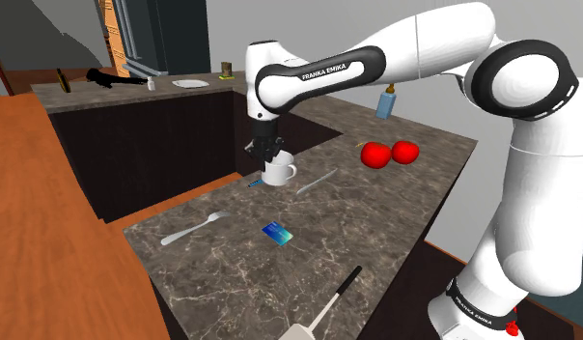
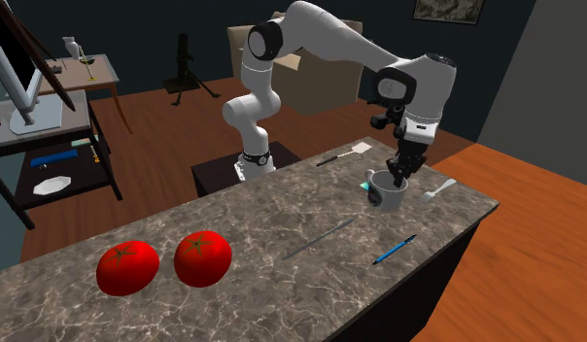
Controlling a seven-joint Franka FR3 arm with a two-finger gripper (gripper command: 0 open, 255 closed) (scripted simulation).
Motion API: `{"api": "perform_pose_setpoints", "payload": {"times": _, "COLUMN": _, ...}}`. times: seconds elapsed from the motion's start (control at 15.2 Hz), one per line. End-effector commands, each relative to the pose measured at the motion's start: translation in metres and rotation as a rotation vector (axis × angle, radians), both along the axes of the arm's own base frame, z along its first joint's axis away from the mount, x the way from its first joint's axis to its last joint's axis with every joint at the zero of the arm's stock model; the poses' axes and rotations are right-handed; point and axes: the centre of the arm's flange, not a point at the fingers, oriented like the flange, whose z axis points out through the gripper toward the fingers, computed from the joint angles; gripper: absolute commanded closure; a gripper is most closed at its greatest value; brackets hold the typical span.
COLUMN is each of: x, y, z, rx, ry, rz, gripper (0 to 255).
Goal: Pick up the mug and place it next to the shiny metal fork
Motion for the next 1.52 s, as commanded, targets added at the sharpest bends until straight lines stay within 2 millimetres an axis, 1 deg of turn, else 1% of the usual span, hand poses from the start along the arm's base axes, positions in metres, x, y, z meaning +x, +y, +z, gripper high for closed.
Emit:
{"api": "perform_pose_setpoints", "payload": {"times": 0.0, "x": 0.000, "y": 0.000, "z": -0.010, "rx": 0.000, "ry": -0.001, "rz": 0.000, "gripper": 255}}
{"api": "perform_pose_setpoints", "payload": {"times": 0.59, "x": 0.000, "y": 0.000, "z": -0.058, "rx": 0.000, "ry": -0.001, "rz": 0.000, "gripper": 255}}
{"api": "perform_pose_setpoints", "payload": {"times": 0.66, "x": 0.000, "y": 0.000, "z": -0.067, "rx": 0.000, "ry": -0.001, "rz": 0.000, "gripper": 255}}
{"api": "perform_pose_setpoints", "payload": {"times": 1.19, "x": 0.000, "y": 0.000, "z": -0.067, "rx": 0.000, "ry": -0.001, "rz": 0.000, "gripper": 255}}
{"api": "perform_pose_setpoints", "payload": {"times": 1.25, "x": 0.000, "y": 0.000, "z": -0.067, "rx": 0.000, "ry": -0.001, "rz": 0.000, "gripper": 0}}
{"api": "perform_pose_setpoints", "payload": {"times": 1.45, "x": 0.000, "y": 0.000, "z": -0.067, "rx": 0.000, "ry": -0.001, "rz": 0.000, "gripper": 0}}
